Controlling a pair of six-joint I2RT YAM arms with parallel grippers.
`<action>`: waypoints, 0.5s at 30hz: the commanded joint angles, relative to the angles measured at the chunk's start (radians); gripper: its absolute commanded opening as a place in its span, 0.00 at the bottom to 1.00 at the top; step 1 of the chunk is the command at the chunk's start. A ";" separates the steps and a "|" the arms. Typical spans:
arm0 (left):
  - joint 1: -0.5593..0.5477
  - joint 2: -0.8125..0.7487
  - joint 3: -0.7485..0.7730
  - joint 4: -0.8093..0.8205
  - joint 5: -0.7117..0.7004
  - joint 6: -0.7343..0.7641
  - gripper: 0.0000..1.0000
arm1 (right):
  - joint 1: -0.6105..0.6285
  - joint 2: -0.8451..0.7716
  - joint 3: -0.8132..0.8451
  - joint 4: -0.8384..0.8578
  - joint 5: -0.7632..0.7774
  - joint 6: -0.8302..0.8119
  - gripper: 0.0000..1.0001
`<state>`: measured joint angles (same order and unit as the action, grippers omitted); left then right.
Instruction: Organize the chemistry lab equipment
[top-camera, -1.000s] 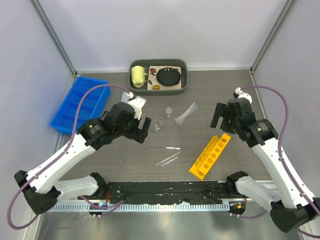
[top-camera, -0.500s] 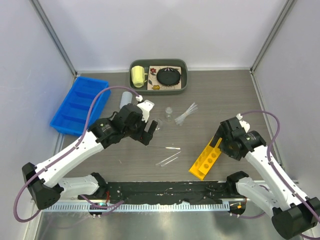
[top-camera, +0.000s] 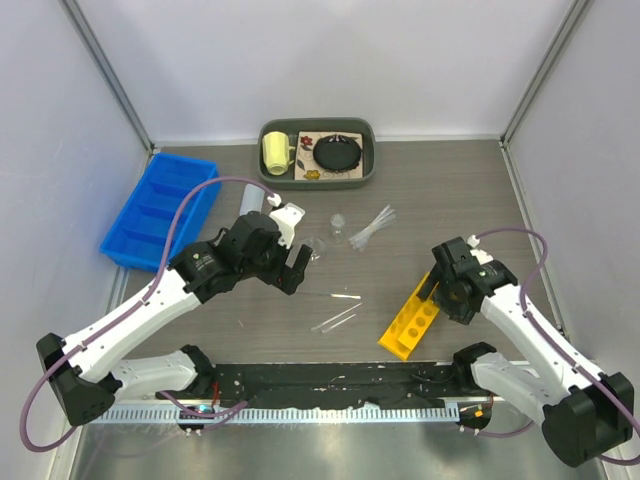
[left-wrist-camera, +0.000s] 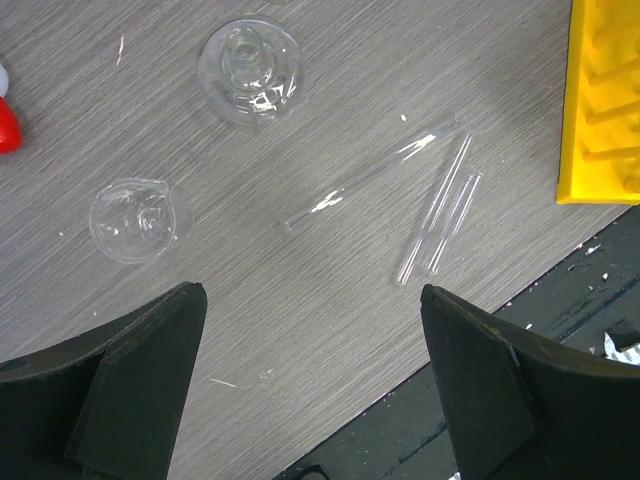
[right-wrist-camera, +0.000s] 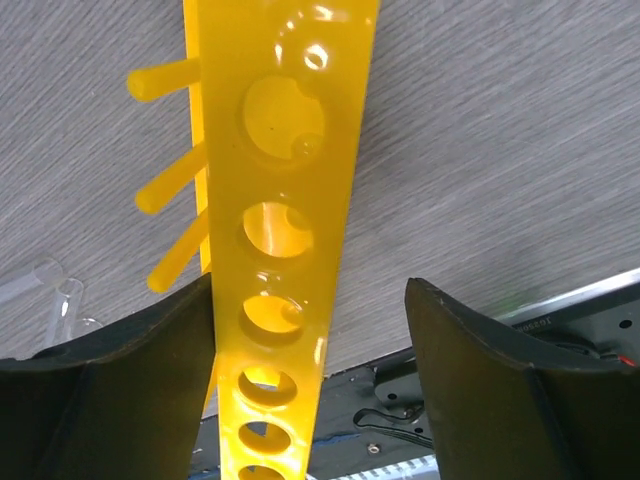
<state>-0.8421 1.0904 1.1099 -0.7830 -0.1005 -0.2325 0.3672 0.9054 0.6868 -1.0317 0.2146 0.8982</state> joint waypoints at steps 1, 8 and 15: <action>-0.003 -0.024 -0.001 0.033 0.013 -0.007 0.93 | 0.006 0.042 0.017 0.059 0.029 0.013 0.69; -0.003 -0.027 -0.004 0.031 0.010 -0.008 0.93 | 0.006 0.153 0.127 0.074 0.101 -0.062 0.28; -0.003 -0.032 -0.005 0.028 0.001 -0.021 0.93 | -0.007 0.447 0.318 0.137 0.204 -0.312 0.01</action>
<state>-0.8425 1.0840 1.1095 -0.7822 -0.1009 -0.2359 0.3672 1.2282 0.8898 -0.9810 0.3325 0.7540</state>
